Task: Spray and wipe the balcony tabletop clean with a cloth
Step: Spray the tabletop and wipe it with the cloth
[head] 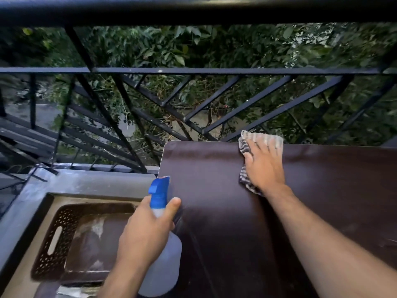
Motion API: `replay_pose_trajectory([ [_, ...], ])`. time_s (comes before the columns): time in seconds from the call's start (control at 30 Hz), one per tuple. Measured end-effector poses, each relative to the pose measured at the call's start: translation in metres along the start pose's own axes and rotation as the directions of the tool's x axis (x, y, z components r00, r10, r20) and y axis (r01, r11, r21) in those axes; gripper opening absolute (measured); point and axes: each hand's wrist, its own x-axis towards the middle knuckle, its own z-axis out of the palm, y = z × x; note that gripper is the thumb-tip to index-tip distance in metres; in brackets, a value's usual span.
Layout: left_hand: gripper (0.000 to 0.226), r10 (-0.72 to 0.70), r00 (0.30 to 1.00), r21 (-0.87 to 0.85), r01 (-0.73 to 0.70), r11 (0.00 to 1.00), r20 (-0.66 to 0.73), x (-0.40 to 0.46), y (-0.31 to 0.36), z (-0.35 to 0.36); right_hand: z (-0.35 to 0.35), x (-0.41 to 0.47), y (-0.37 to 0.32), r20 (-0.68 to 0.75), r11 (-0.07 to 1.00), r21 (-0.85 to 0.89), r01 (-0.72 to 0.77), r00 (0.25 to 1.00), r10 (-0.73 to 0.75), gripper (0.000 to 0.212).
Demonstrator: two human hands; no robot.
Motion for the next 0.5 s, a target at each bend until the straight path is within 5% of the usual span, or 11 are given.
replay_pose_trajectory([
  [0.1, 0.064, -0.022, 1.0, 0.017, 0.022, 1.0, -0.001, 0.002, -0.003, 0.002, -0.001, -0.034, -0.051, -0.001, 0.949, 0.048, 0.313, 0.95, -0.313, 0.052],
  [0.17, 0.063, -0.017, 1.0, 0.021, 0.017, 1.0, 0.003, 0.001, -0.002, 0.002, 0.005, -0.055, -0.085, 0.04, 0.803, 0.124, 0.583, 0.805, -0.591, 0.052],
  [0.27, 0.065, 0.0, 1.0, 0.025, -0.001, 1.0, 0.011, 0.002, 0.001, 0.001, 0.019, -0.058, -0.119, 0.083, 0.622, 0.235, 0.747, 0.622, -0.779, 0.047],
  [0.33, 0.066, 0.007, 1.0, 0.021, -0.007, 1.0, 0.011, 0.004, -0.002, 0.001, 0.025, -0.038, -0.136, 0.098, 0.636, 0.231, 0.736, 0.633, -0.768, 0.047],
  [0.5, 0.067, 0.006, 1.0, -0.025, -0.006, 1.0, -0.016, 0.006, -0.007, 0.002, 0.033, 0.023, -0.171, 0.123, 0.828, 0.194, 0.526, 0.824, -0.553, 0.057],
])
